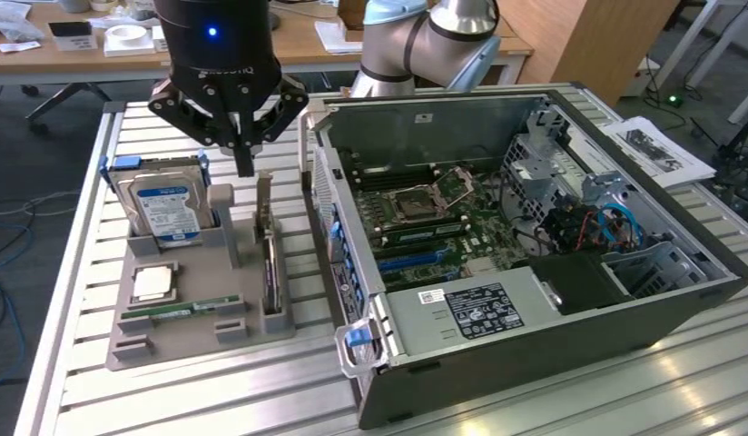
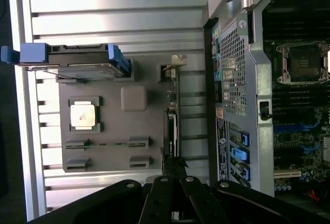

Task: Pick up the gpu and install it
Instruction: 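Pick up the gpu and move the gpu toward the slot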

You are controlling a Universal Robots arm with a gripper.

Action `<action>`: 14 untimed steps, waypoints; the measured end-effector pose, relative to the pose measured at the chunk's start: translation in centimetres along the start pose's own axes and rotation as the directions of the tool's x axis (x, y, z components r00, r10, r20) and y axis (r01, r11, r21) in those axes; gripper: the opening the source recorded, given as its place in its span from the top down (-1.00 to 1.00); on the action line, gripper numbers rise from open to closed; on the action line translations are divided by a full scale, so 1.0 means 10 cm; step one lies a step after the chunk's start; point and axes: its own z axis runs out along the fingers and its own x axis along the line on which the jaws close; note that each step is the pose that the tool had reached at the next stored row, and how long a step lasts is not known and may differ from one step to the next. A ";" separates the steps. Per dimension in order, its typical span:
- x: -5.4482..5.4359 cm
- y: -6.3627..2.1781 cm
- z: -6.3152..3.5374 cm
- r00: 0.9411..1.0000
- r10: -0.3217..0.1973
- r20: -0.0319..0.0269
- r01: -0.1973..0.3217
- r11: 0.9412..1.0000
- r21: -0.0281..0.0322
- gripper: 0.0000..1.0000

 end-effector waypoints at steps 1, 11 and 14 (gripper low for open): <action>0.00 0.000 0.000 1.000 0.000 0.000 0.000 1.000 0.000 0.79; 0.00 0.000 0.000 1.000 0.000 0.000 0.000 1.000 0.000 0.77; 0.00 0.000 0.000 1.000 0.000 0.000 0.000 1.000 0.000 0.53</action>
